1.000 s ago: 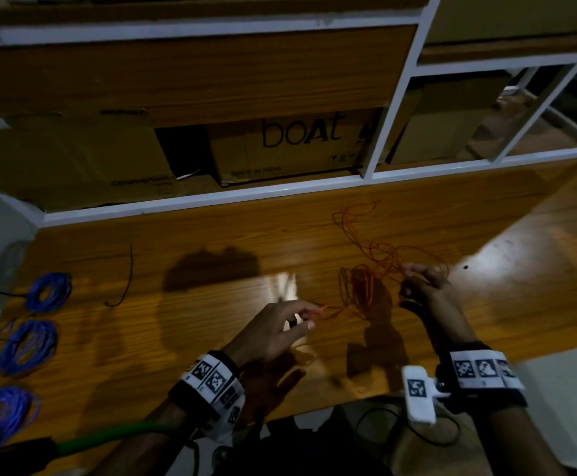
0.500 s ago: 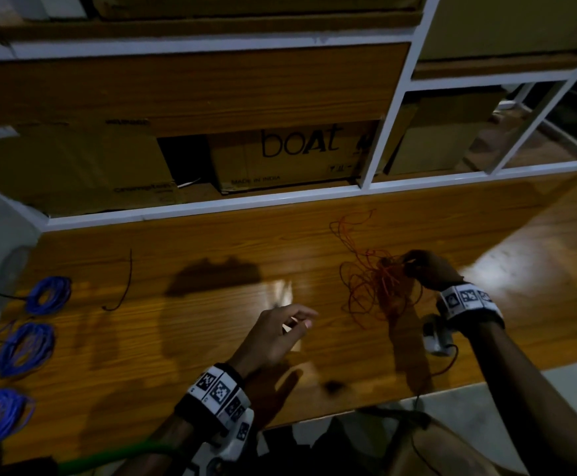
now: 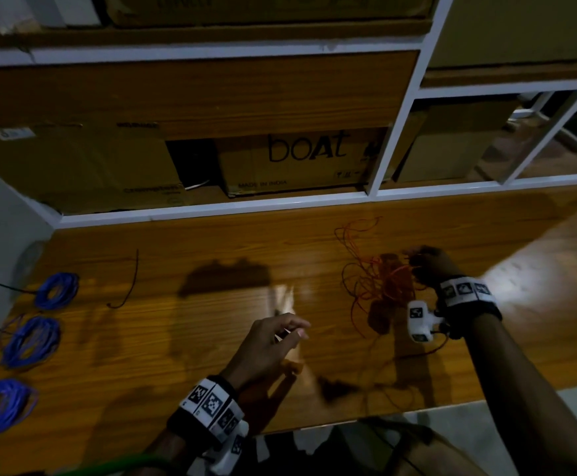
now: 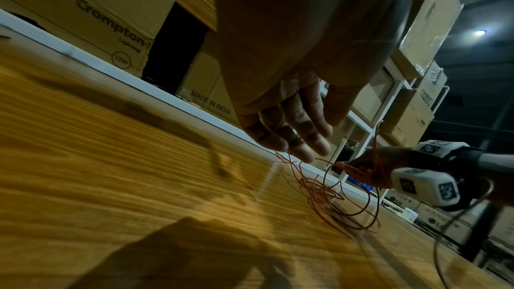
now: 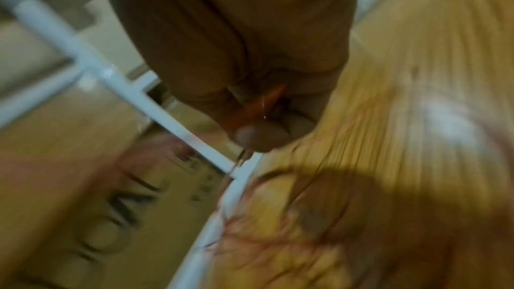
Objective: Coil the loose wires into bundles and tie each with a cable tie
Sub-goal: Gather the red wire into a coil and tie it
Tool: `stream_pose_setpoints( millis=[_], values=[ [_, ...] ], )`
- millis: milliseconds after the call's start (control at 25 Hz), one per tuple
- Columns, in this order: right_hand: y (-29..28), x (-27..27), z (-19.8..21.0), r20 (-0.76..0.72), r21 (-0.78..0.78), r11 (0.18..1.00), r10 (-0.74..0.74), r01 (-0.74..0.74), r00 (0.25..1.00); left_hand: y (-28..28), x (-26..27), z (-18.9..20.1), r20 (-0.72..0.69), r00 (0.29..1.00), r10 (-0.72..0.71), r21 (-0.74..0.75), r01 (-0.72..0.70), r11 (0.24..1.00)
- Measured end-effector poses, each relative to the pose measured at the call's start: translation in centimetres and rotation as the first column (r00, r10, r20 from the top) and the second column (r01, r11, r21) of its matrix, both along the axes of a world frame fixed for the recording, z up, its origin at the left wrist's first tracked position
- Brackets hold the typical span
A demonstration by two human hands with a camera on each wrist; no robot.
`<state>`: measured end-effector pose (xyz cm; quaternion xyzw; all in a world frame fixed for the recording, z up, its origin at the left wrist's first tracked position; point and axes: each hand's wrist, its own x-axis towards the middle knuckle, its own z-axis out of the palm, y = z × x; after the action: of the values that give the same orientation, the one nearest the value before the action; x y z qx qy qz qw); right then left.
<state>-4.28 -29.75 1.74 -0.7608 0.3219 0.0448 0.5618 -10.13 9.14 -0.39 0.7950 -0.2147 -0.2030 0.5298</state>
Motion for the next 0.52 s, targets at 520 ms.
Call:
stream_pose_setpoints(
  millis=[520],
  values=[
    [2.6, -1.2, 1.5, 0.111, 0.576, 0.799, -0.287, 0.174, 0.951, -8.5, 2.4, -3.9, 0.353, 0.697, -0.624, 0.687, 0.259, 0.679]
  ],
)
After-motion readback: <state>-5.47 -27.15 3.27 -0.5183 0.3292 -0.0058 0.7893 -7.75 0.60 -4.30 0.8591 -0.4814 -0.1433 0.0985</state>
